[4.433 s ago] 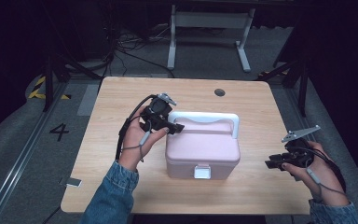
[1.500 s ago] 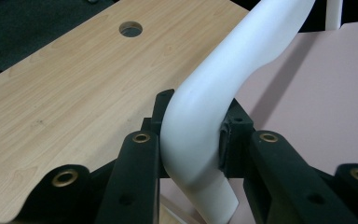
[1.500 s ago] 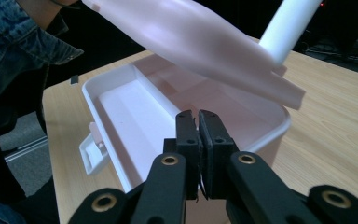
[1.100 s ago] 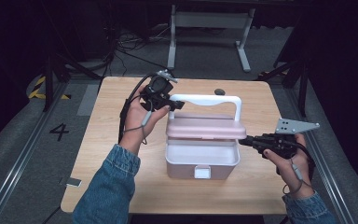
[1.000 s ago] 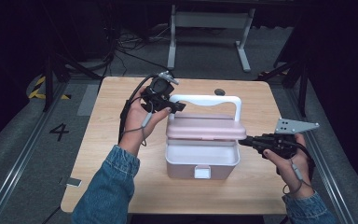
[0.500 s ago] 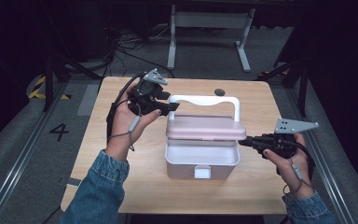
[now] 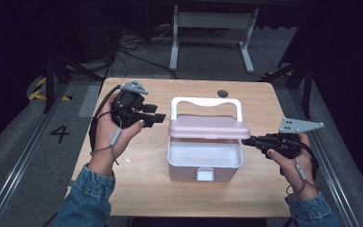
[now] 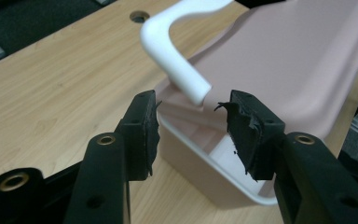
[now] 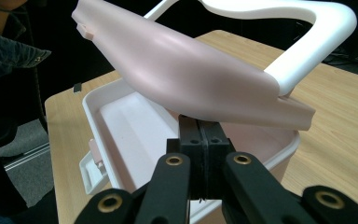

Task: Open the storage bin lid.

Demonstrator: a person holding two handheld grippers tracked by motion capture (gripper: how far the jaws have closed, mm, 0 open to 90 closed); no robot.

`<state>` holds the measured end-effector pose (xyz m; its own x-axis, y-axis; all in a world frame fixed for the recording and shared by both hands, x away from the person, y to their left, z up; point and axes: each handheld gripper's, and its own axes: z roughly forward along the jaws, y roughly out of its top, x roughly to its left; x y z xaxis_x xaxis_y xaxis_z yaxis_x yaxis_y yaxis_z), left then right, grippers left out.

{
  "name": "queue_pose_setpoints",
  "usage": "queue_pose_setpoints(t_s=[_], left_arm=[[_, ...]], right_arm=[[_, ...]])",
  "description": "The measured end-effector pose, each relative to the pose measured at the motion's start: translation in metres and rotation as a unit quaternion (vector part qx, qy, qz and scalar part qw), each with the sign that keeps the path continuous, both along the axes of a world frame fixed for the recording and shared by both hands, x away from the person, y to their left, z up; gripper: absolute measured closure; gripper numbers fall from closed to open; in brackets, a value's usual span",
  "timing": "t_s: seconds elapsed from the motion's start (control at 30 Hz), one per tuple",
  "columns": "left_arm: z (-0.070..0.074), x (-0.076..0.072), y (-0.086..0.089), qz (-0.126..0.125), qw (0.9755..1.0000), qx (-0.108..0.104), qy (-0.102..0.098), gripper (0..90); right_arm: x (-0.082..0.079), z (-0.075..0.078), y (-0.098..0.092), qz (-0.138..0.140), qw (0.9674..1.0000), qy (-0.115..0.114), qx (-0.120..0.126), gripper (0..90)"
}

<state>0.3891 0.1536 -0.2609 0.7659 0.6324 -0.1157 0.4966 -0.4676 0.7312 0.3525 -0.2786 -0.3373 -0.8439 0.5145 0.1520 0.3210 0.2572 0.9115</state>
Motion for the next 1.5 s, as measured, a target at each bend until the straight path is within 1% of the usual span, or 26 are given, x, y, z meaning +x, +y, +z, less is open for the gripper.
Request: queue_pose_setpoints(t_s=[0.03, 0.1, 0.2, 0.23, 0.27, 0.3, 0.5, 0.53, 0.57, 0.6, 0.73, 0.9, 0.93, 0.97, 1.03, 1.07, 1.1, 1.13, 1.23, 1.27, 1.3, 1.37, 1.4, 1.43, 1.47, 1.5], left_arm=[[-0.002, -0.001, 0.003, 0.001, 1.0000, 0.007, 0.000, 53.2], [-0.007, -0.004, 0.006, 0.004, 1.0000, -0.007, -0.005, 52.7], [-0.012, -0.006, 0.008, 0.007, 0.9999, -0.011, -0.007, 51.5], [-0.015, -0.007, 0.009, 0.004, 0.9999, -0.008, -0.013, 51.5], [-0.020, -0.008, 0.009, 0.003, 0.9998, -0.012, -0.016, 50.1], [-0.022, -0.008, 0.009, 0.000, 0.9998, -0.010, -0.018, 49.4], [-0.034, -0.009, 0.006, -0.009, 0.9998, -0.013, -0.010, 46.8], [-0.035, -0.009, 0.006, -0.012, 0.9998, -0.007, -0.012, 46.3], [-0.036, -0.009, 0.005, -0.012, 0.9998, -0.010, -0.013, 45.7], [-0.037, -0.009, 0.004, -0.015, 0.9998, -0.004, -0.014, 45.3], [-0.039, -0.008, 0.000, -0.019, 0.9997, 0.000, -0.014, 43.3], [-0.042, -0.005, -0.006, -0.018, 0.9996, -0.003, -0.021, 40.6], [-0.042, -0.004, -0.008, -0.017, 0.9995, 0.000, -0.026, 40.2], [-0.042, -0.004, -0.008, -0.017, 0.9995, 0.000, -0.026, 39.6], [-0.043, -0.002, -0.012, -0.018, 0.9987, 0.002, -0.048, 38.3], [-0.043, -0.002, -0.012, -0.018, 0.9987, 0.002, -0.048, 37.1], [-0.044, -0.001, -0.016, -0.021, 0.9983, 0.004, -0.053, 37.1], [-0.045, 0.001, -0.019, -0.027, 0.9981, 0.000, -0.055, 36.6], [-0.046, 0.005, -0.024, -0.030, 0.9980, 0.001, -0.057, 36.2], [-0.046, 0.006, -0.025, -0.029, 0.9976, 0.000, -0.062, 36.1], [-0.046, 0.007, -0.027, -0.029, 0.9978, -0.004, -0.059, 36.1], [-0.045, 0.009, -0.029, -0.030, 0.9971, -0.012, -0.068, 35.9], [-0.045, 0.010, -0.031, -0.033, 0.9969, -0.017, -0.070, 35.7], [-0.045, 0.010, -0.031, -0.033, 0.9969, -0.017, -0.070, 35.7], [-0.043, 0.011, -0.033, -0.035, 0.9962, -0.026, -0.076, 35.7], [-0.043, 0.011, -0.033, -0.035, 0.9962, -0.026, -0.076, 35.7]], right_arm=[[0.000, 0.000, 0.000, 0.000, 1.0000, -0.001, -0.001, 90.0], [0.001, 0.002, -0.001, -0.001, 1.0000, -0.003, 0.002, 90.0], [0.003, 0.003, -0.002, -0.003, 1.0000, -0.003, 0.004, 90.0], [0.003, 0.003, -0.002, -0.003, 1.0000, -0.003, 0.004, 90.0], [0.004, 0.004, -0.002, -0.004, 1.0000, -0.005, 0.006, 90.0], [0.004, 0.004, -0.002, -0.005, 1.0000, -0.006, 0.006, 90.0], [0.008, 0.007, -0.003, -0.006, 0.9999, -0.010, 0.010, 90.0], [0.009, 0.007, -0.003, -0.007, 0.9998, -0.011, 0.012, 90.0], [0.009, 0.008, -0.003, -0.007, 0.9998, -0.009, 0.015, 90.0], [0.011, 0.008, -0.004, -0.007, 0.9998, -0.011, 0.017, 90.0], [0.013, 0.009, -0.003, -0.009, 0.9997, -0.011, 0.021, 90.0], [0.017, 0.010, -0.003, -0.013, 0.9995, -0.014, 0.026, 90.0], [0.017, 0.010, -0.003, -0.014, 0.9994, -0.014, 0.027, 90.0], [0.018, 0.010, -0.003, -0.015, 0.9994, -0.014, 0.029, 90.0], [0.020, 0.010, -0.003, -0.017, 0.9993, -0.014, 0.031, 90.0], [0.020, 0.010, -0.003, -0.017, 0.9993, -0.014, 0.031, 90.0], [0.021, 0.009, -0.003, -0.018, 0.9992, -0.014, 0.032, 90.0], [0.022, 0.009, -0.004, -0.020, 0.9991, -0.013, 0.034, 90.0], [0.023, 0.008, -0.004, -0.021, 0.9990, -0.011, 0.037, 90.0], [0.023, 0.008, -0.004, -0.021, 0.9990, -0.011, 0.037, 90.0], [0.023, 0.008, -0.005, -0.021, 0.9990, -0.011, 0.039, 90.0], [0.024, 0.008, -0.005, -0.020, 0.9989, -0.009, 0.041, 90.0], [0.024, 0.008, -0.005, -0.019, 0.9989, -0.009, 0.042, 90.0], [0.024, 0.008, -0.005, -0.019, 0.9989, -0.008, 0.042, 90.0], [0.024, 0.008, -0.005, -0.018, 0.9988, -0.008, 0.044, 90.0], [0.024, 0.008, -0.005, -0.018, 0.9988, -0.008, 0.044, 90.0]])
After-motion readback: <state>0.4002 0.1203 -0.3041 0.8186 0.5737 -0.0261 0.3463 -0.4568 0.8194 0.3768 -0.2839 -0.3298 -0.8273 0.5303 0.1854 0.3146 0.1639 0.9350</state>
